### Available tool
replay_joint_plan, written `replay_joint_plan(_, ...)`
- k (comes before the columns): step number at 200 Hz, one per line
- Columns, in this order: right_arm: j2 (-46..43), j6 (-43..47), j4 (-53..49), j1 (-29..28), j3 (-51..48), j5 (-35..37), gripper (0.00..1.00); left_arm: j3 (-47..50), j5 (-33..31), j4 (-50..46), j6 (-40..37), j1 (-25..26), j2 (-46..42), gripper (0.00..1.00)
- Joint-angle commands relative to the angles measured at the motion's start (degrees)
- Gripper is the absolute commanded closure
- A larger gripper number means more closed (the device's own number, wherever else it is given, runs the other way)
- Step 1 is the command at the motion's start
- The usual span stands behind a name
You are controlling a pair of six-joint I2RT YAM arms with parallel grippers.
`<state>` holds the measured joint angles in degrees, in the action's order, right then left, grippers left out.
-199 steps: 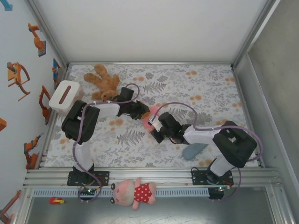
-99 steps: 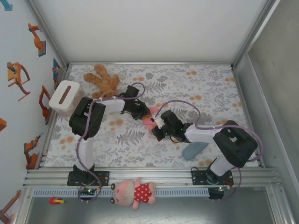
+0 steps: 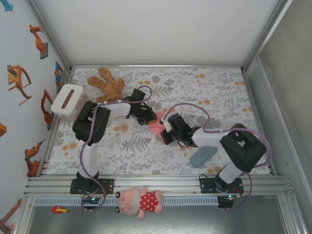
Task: Fold a paper plane with a square sheet of paper (pick it up from the middle)
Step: Third fold the triangle at the center of the table.
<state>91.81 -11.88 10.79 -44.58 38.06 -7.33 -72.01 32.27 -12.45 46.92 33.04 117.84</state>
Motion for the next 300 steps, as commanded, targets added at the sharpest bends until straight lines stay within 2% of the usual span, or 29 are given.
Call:
replay_joint_plan(1, 0.9, -0.7, -1.6, 0.4, 2.1, 2.9, 1.00, 0.0, -0.5, -4.1, -1.6, 0.4, 2.2, 0.87)
replay_joint_plan(166, 3.4, -1.0, -4.2, 0.4, 3.9, 3.7, 1.00, -0.8, 0.3, -4.2, -1.8, 0.4, 2.2, 0.88)
replay_joint_plan(208, 3.9, -1.2, -4.9, 0.4, 4.2, 3.5, 1.00, -1.8, 0.4, -4.3, -1.9, 0.4, 0.5, 0.86)
replay_joint_plan(253, 4.1, -1.2, -4.9, 0.4, 4.5, 3.0, 1.00, -2.3, -1.0, -4.3, -2.3, -0.6, -1.8, 0.77)
replay_joint_plan(300, 3.9, -1.3, -4.6, 0.4, 4.4, 2.5, 1.00, -3.1, -1.9, -5.3, -3.1, -1.5, 1.1, 0.80)
